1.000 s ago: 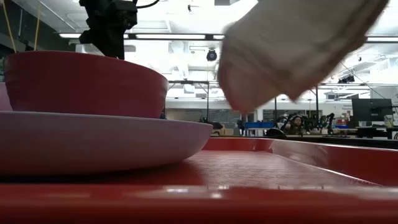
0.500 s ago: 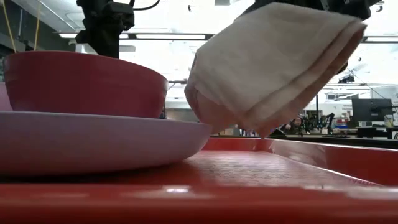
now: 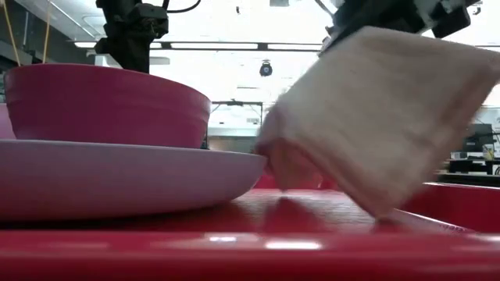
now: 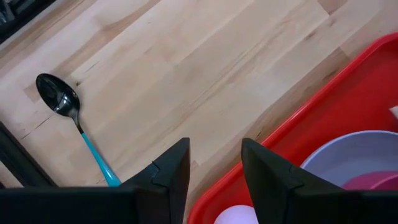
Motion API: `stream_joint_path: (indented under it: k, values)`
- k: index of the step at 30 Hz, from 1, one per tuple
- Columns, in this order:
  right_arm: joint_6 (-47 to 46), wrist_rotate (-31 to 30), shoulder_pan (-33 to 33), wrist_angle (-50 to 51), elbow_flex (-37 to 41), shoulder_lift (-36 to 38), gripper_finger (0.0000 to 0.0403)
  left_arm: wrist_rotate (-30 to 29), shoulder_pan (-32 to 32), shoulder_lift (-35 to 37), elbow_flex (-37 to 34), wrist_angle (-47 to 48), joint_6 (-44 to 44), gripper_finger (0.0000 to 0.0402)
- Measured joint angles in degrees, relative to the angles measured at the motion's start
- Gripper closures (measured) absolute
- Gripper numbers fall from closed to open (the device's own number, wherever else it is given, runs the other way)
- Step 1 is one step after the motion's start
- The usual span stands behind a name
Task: Set up tray
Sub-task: Put the peach napkin to the right of the purple plate on the orange serving tray
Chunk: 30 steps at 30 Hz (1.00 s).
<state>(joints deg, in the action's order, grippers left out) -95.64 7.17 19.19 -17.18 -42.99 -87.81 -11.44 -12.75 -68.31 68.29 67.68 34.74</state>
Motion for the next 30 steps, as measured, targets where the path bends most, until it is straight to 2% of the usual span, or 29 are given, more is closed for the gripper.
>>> stream_joint_path:
  k: [17, 23, 30]
  values:
    - [-1.87, 6.26, 0.99, 10.99, 0.01, 0.00, 0.0403, -0.02, 0.00, 0.00, 0.00, 0.00, -0.52, 0.0227]
    - [-0.25, 7.10, -2.05, 11.93, 0.01, 0.00, 0.0403, -0.02, 0.00, 0.00, 0.00, 0.00, -0.59, 0.0227]
    - [4.98, 12.14, -7.48, 17.06, -0.01, 0.00, 0.0403, -0.02, 0.00, 0.00, 0.00, 0.00, -0.61, 0.0227]
